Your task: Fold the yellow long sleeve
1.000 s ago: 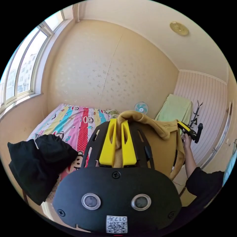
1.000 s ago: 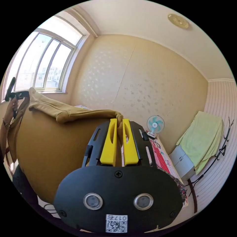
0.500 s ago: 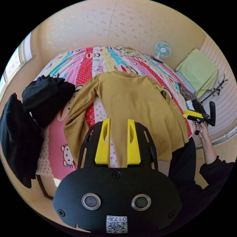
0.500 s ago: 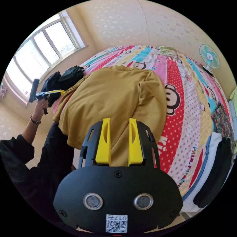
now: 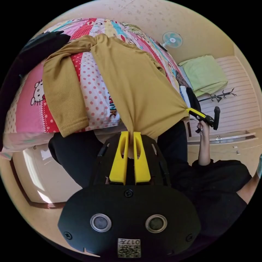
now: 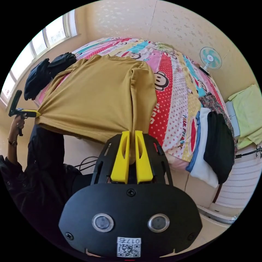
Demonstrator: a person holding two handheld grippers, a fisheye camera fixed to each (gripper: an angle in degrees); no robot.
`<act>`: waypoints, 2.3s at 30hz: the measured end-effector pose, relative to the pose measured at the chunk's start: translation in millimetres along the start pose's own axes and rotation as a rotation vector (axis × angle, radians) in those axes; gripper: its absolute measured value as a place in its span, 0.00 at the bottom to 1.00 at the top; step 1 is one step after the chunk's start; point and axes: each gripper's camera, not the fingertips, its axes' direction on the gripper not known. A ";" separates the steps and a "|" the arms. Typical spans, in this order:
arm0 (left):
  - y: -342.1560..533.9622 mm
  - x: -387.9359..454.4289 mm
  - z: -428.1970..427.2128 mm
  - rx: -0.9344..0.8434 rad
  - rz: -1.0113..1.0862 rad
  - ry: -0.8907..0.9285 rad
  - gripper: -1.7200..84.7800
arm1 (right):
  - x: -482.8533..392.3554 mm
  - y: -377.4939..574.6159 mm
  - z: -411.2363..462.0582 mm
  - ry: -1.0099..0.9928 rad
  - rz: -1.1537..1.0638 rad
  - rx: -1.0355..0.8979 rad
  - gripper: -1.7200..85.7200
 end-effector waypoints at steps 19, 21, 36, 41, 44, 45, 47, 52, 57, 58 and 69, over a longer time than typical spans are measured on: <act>-4.1 7.0 5.3 -0.221 0.034 -0.227 0.11 | 177.3 33.1 -4.6 -0.149 0.299 -0.043 0.07; -12.2 11.2 3.0 -0.220 0.064 -0.263 0.10 | 196.2 35.2 -63.9 -0.033 0.314 0.139 0.07; -29.8 4.6 3.1 -0.225 0.074 -0.047 0.11 | 333.1 203.6 52.9 -0.634 0.901 0.309 0.14; -22.0 -27.2 -41.4 -0.081 -0.028 0.081 0.11 | 366.8 255.8 89.5 -0.704 1.219 0.454 0.17; -16.6 -41.0 -70.3 0.060 -0.060 0.181 0.12 | 381.6 263.7 121.6 -0.797 1.333 0.450 0.12; -14.0 -45.4 -80.6 0.104 -0.073 0.194 0.12 | 382.2 265.6 128.5 -0.844 1.343 0.486 0.09; -9.2 -51.3 -95.2 0.150 -0.093 0.188 0.12 | 375.8 268.1 118.6 -0.808 1.328 0.579 0.07; 9.3 -75.1 -131.6 0.206 -0.150 0.162 0.12 | 357.7 220.3 40.0 -0.550 1.083 0.724 0.06; 26.6 -101.5 -156.6 0.254 -0.192 0.220 0.12 | 370.5 103.7 2.8 -0.386 0.869 0.740 0.05; 32.1 -105.5 -163.1 0.275 -0.196 0.231 0.12 | 363.6 63.3 0.6 -0.388 0.794 0.731 0.05; 76.4 -148.3 -210.2 0.354 -0.319 0.250 0.14 | 42.1 -252.2 71.6 -0.721 -0.039 0.626 0.07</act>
